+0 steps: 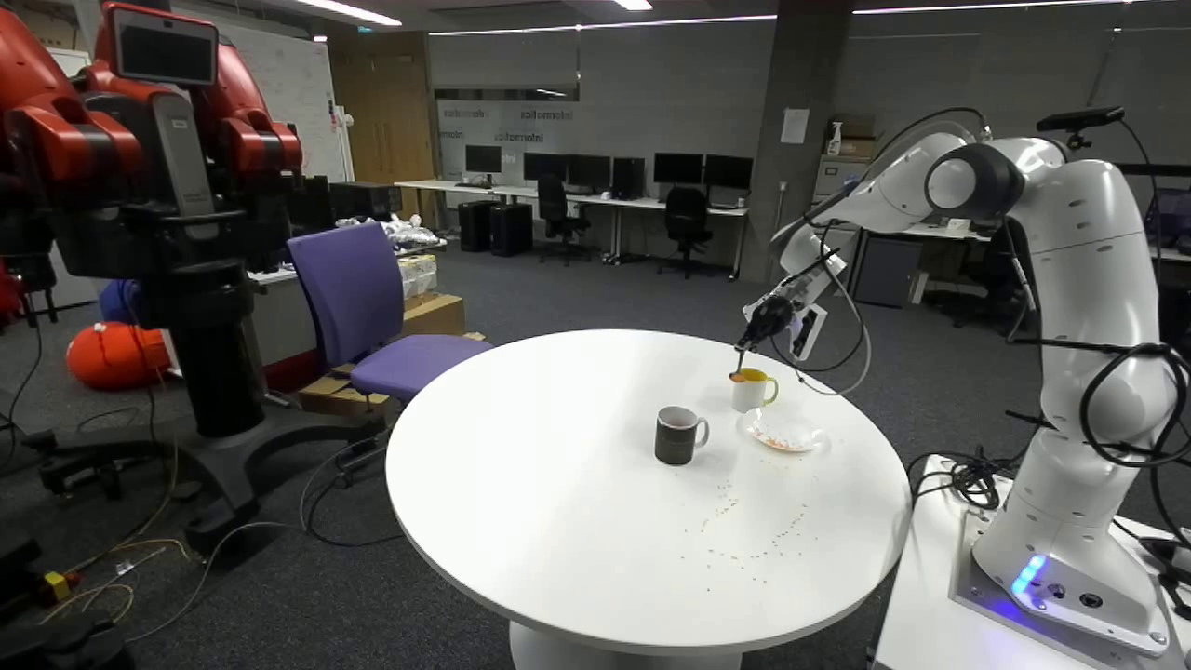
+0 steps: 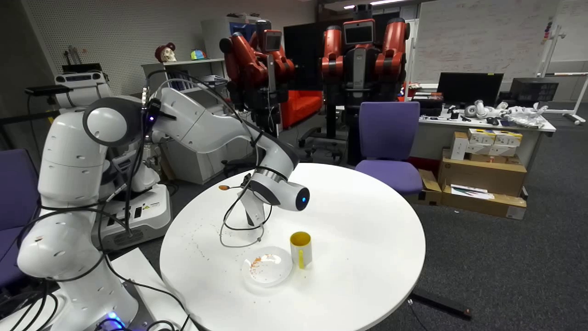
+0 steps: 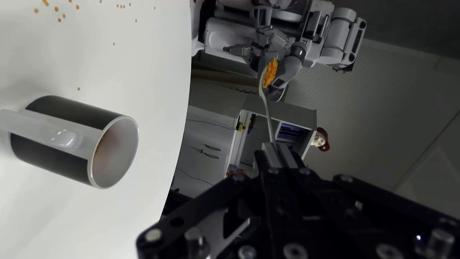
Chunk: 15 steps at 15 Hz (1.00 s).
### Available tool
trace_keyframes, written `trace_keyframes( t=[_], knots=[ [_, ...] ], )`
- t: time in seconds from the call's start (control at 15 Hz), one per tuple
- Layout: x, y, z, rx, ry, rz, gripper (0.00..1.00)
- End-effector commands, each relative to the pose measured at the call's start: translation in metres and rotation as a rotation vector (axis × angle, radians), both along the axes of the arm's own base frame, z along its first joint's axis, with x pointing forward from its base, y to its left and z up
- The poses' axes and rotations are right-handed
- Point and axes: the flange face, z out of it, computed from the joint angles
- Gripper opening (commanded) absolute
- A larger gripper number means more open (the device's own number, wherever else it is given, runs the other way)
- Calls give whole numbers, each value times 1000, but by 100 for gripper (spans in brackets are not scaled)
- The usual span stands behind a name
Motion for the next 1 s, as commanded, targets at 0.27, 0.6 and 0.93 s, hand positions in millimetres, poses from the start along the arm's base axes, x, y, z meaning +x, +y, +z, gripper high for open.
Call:
trace_keyframes(
  t=[0.27, 0.6, 0.93],
  knots=[
    [19, -14, 28, -49, 112, 62, 1],
    [38, -16, 43, -129, 132, 129, 1],
    [55, -18, 39, -204, 102, 170, 1]
  ],
)
